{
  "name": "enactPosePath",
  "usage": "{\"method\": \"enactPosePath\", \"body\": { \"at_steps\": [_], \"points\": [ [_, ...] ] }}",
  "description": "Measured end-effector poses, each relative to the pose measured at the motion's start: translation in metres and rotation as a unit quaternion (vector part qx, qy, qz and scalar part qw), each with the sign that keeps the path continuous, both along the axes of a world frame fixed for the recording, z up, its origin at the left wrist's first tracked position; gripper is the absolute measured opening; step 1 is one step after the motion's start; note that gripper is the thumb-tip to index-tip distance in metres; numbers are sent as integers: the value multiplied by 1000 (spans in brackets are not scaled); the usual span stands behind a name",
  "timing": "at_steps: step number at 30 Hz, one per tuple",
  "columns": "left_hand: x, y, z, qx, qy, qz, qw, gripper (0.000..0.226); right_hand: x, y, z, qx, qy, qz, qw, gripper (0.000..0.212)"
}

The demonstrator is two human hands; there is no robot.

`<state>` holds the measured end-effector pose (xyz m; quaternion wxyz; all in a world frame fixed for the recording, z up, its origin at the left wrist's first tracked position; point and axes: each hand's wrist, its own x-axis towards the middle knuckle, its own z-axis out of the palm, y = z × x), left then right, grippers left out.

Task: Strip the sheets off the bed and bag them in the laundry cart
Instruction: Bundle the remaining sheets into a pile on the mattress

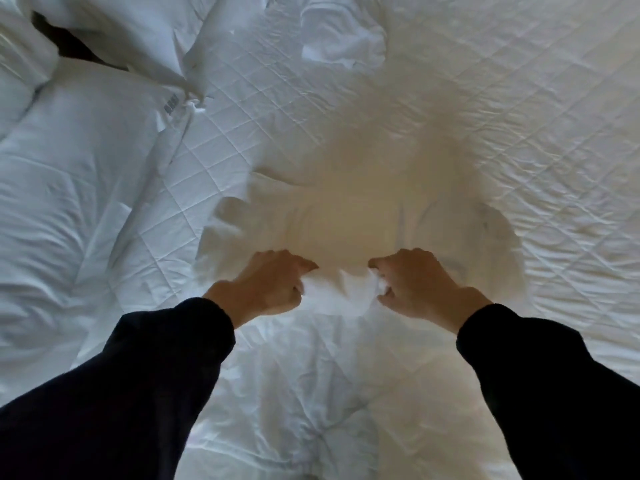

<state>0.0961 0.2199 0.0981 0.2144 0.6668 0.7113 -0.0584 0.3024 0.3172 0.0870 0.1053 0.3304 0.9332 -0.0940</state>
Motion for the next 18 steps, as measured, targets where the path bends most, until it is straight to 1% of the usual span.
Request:
{"method": "enactPosePath", "body": {
  "at_steps": [1, 3, 5, 7, 9, 10, 11, 12, 13, 14, 15, 16, 17, 18],
  "points": [
    [-1, -5, 13, -7, -9, -13, 1000, 59, 2, -3, 15, -25, -1, 15, 1000, 5],
    [-2, -12, 43, -22, -23, -36, 999, 55, 6, -9, 38, -97, -14, 22, 995, 20],
    [-5, -14, 63, -26, -52, -32, 998, 50, 5, -6, 54, -177, -25, -17, 984, 28],
    [-13, -7, 71, -17, -65, -32, 997, 36, 1, 7, 59, -249, -34, -64, 966, 33],
    [-26, 8, 67, 19, -21, -42, 999, 30, -5, 27, 59, -293, -39, -92, 951, 33],
    [-33, 16, 61, 49, 20, -38, 998, 32, -7, 39, 58, -290, -26, -106, 951, 27],
    [-38, 23, 53, 92, 62, -18, 994, 37, -8, 49, 59, -273, -6, -119, 955, 21],
    [-39, 29, 45, 140, 98, 16, 985, 41, -11, 58, 57, -238, 9, -142, 961, 28],
    [-38, 33, 36, 179, 127, 47, 975, 44, -14, 62, 53, -176, 22, -163, 971, 41],
    [-34, 37, 27, 205, 145, 68, 965, 45, -17, 62, 48, -79, 27, -172, 982, 45],
    [-29, 40, 16, 221, 158, 77, 959, 46, -22, 58, 41, 39, 36, -166, 985, 43],
    [-24, 42, 7, 223, 162, 78, 958, 48, -27, 52, 31, 140, 39, -153, 978, 40],
    [-22, 45, -1, 206, 158, 79, 963, 54, -30, 47, 19, 201, 58, -140, 968, 39],
    [-22, 49, -7, 177, 148, 84, 969, 61, -32, 42, 11, 222, 86, -134, 962, 41]
  ]
}}
